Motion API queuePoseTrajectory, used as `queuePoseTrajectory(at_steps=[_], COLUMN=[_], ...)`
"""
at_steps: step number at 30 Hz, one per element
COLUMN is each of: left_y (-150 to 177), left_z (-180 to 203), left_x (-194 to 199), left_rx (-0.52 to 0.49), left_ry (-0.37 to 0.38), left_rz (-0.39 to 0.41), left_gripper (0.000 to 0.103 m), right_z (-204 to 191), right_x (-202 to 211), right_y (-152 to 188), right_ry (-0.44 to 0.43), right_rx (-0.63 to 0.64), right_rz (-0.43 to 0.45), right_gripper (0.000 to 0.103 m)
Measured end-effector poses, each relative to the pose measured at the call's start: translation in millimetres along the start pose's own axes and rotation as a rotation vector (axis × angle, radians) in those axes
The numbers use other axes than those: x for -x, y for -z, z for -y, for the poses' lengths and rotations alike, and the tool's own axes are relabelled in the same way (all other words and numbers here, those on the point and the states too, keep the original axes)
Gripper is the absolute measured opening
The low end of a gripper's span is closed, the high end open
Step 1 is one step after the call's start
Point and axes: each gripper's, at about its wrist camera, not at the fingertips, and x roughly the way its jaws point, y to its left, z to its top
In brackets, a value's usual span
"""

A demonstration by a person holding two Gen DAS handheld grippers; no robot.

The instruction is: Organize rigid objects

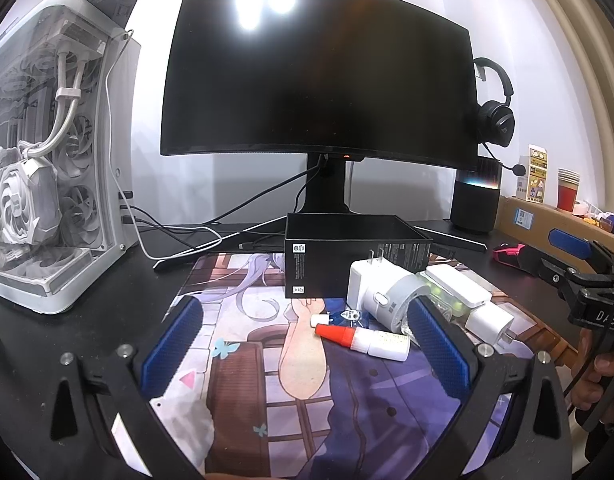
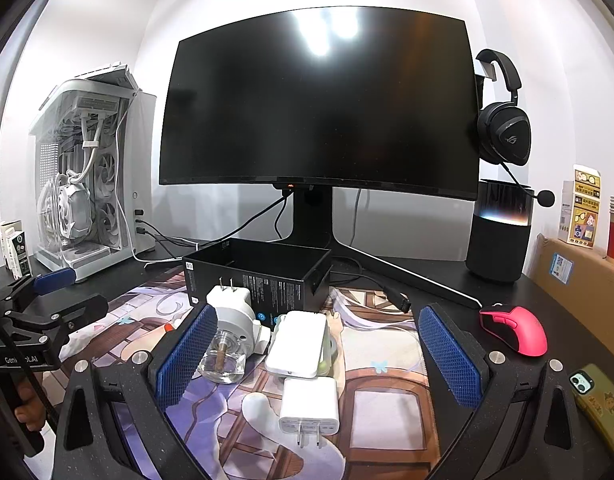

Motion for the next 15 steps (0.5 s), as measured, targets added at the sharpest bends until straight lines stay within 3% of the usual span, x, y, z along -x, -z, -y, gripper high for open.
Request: queuePoseTrajectory(at_steps=[15], left_y=[0.3], left_z=[-0.1], left_x=[-0.2], left_rx=[0.000], left_ry=[0.002], left_rz=[-0.001], left_gripper=[0.103], right_z=[4.0], right_x=[1.6], right_y=[-0.4], right_ry=[0.006], right_rx=[-0.001], right_rz=[-0.003], right_gripper=[0.103])
